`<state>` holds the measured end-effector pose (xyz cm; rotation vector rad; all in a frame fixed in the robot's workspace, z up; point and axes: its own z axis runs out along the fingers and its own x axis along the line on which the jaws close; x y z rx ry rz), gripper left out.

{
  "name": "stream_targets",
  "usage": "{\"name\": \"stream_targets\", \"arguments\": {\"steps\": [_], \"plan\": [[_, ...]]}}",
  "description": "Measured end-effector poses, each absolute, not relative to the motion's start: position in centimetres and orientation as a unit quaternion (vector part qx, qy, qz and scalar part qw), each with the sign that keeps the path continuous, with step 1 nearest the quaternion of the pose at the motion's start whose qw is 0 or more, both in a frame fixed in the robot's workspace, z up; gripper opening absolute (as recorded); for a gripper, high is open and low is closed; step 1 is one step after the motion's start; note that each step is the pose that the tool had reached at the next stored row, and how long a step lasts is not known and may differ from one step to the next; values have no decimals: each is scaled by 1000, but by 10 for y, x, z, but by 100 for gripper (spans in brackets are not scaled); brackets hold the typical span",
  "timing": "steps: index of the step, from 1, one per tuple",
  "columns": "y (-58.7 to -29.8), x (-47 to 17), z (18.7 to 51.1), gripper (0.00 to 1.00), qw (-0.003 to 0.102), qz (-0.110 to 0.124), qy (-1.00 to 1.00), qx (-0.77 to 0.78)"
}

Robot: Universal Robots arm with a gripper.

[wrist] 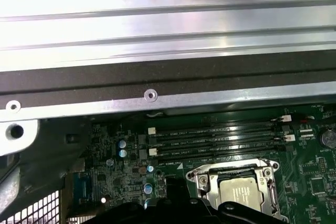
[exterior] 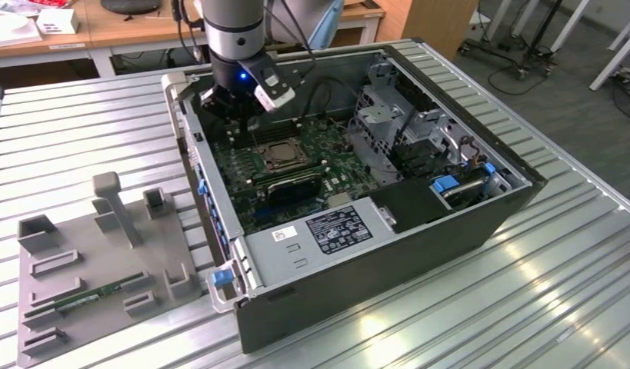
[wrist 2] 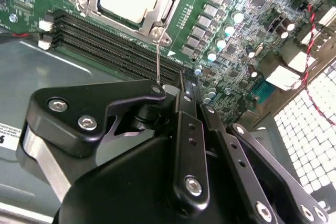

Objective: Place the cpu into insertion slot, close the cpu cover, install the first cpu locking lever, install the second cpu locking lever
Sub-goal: 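Install the first cpu locking lever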

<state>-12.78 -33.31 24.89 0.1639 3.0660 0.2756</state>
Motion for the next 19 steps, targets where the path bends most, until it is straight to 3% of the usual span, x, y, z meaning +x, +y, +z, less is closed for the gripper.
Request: {"name": "stream_targets", "arguments": {"steps": [19], "plan": [[-333, -115, 249, 11, 28, 110, 992, 54]]}}
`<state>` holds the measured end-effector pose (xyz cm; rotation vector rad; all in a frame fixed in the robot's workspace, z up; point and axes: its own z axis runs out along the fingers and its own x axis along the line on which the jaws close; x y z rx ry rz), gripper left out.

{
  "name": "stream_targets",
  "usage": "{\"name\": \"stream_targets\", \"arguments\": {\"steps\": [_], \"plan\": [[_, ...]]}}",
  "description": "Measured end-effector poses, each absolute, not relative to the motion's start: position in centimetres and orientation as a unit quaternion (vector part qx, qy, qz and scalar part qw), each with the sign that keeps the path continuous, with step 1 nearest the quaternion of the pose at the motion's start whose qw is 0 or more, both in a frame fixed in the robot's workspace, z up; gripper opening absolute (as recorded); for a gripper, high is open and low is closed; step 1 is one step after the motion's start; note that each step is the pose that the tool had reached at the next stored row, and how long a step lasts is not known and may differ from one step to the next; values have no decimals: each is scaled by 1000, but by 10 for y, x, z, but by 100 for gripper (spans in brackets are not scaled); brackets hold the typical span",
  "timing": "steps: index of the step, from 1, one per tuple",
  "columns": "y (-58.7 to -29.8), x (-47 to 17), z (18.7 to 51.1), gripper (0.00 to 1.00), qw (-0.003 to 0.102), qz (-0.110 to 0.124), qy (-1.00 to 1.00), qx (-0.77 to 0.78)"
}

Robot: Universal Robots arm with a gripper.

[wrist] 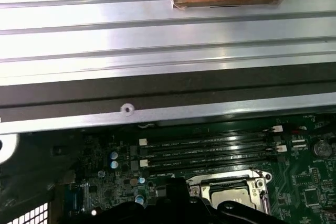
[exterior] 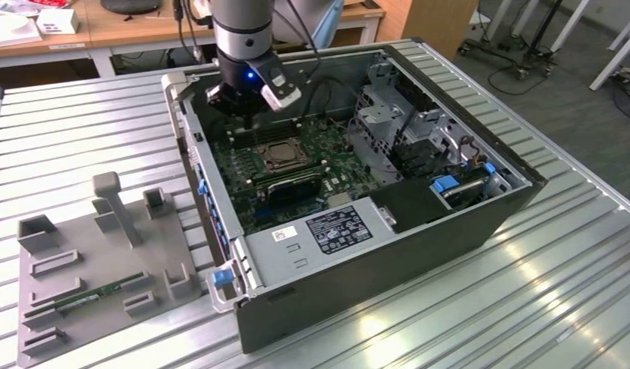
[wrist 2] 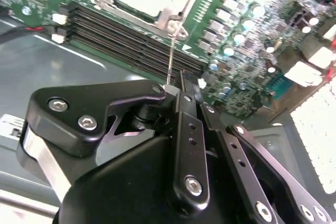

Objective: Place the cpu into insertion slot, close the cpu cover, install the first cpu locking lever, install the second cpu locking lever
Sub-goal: 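Install the first cpu locking lever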

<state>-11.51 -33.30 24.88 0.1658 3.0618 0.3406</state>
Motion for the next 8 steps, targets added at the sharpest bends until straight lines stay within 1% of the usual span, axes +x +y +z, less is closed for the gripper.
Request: {"name": "stream_targets", "arguments": {"steps": [8], "plan": [[-333, -94, 249, 11, 28, 110, 992, 54]]}}
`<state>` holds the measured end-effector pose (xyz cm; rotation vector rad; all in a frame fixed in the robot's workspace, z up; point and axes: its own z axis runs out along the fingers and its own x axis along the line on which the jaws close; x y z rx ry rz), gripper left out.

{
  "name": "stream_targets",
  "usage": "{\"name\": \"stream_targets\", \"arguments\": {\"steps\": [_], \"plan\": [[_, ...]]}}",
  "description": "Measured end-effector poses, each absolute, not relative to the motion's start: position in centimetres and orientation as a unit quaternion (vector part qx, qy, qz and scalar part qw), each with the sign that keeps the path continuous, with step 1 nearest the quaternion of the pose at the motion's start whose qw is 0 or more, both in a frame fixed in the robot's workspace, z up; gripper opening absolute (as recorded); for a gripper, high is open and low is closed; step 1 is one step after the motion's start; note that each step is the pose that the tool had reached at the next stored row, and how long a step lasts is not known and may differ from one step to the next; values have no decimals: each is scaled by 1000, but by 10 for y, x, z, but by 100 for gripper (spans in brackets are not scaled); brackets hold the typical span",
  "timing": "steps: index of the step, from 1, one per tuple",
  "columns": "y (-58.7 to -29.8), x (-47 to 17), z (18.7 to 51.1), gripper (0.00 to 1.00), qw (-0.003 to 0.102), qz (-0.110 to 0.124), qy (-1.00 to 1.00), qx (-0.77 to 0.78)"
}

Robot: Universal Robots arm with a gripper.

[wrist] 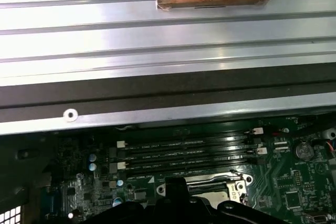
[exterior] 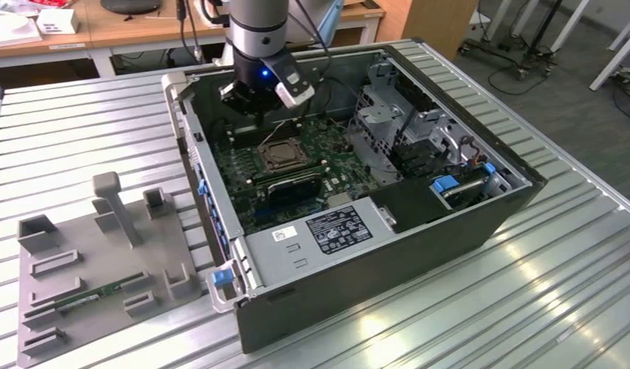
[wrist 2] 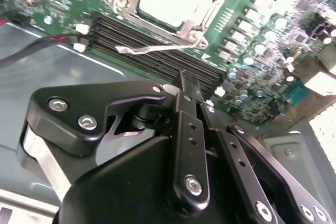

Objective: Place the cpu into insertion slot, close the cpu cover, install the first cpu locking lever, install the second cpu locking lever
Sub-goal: 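Install the first cpu locking lever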

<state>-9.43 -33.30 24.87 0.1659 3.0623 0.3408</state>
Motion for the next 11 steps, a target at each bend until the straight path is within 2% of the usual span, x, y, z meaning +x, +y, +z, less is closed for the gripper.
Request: {"name": "stream_targets", "arguments": {"steps": [11], "plan": [[-333, -84, 248, 11, 27, 110, 992, 54]]}}
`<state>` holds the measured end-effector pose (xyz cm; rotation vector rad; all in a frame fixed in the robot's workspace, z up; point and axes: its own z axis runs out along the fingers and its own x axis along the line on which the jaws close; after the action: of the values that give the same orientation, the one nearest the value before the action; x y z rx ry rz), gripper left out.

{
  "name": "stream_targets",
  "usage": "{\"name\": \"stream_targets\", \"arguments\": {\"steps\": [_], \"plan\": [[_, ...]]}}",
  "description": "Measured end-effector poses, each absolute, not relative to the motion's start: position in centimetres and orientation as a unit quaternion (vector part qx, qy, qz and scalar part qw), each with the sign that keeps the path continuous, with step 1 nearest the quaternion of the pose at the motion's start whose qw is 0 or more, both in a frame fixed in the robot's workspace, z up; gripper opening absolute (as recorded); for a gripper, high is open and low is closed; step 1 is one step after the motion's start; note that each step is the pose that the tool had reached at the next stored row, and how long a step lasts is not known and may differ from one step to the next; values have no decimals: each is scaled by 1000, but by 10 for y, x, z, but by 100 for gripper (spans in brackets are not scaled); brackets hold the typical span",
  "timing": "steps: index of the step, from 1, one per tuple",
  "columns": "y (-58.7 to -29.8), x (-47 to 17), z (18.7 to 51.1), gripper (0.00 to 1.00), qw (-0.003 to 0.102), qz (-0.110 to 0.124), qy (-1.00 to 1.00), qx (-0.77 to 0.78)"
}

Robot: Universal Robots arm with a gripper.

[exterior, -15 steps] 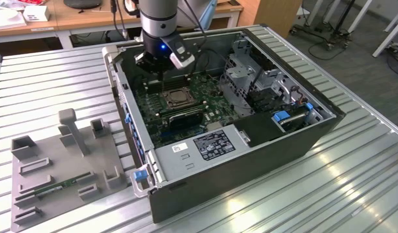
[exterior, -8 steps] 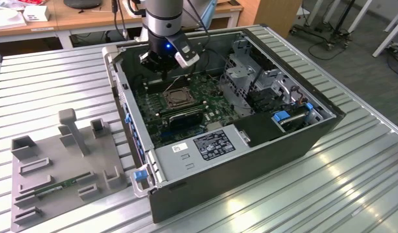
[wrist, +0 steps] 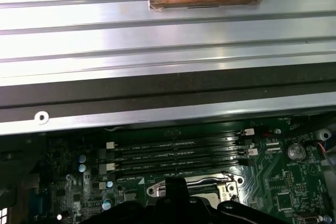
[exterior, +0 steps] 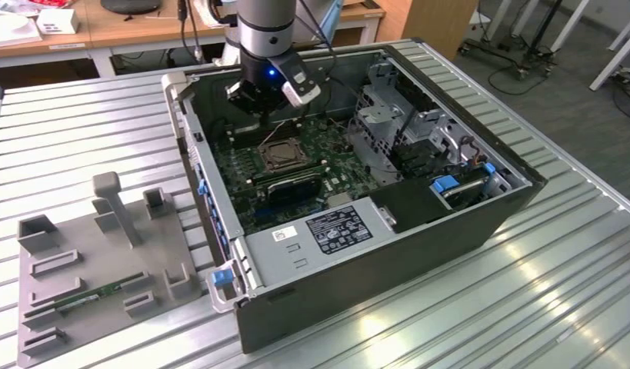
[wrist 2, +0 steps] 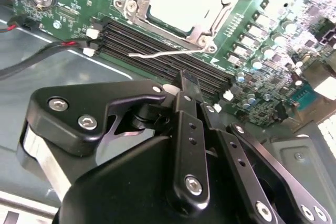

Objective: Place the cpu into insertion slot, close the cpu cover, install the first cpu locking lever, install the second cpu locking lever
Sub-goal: 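Install the first cpu locking lever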

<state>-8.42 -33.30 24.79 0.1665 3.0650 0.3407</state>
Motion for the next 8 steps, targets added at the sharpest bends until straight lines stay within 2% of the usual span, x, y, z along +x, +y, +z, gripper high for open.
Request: {"name": "stream_targets", "arguments": {"steps": [8], "plan": [[-333, -79, 243, 11, 27, 94, 994, 54]]}}
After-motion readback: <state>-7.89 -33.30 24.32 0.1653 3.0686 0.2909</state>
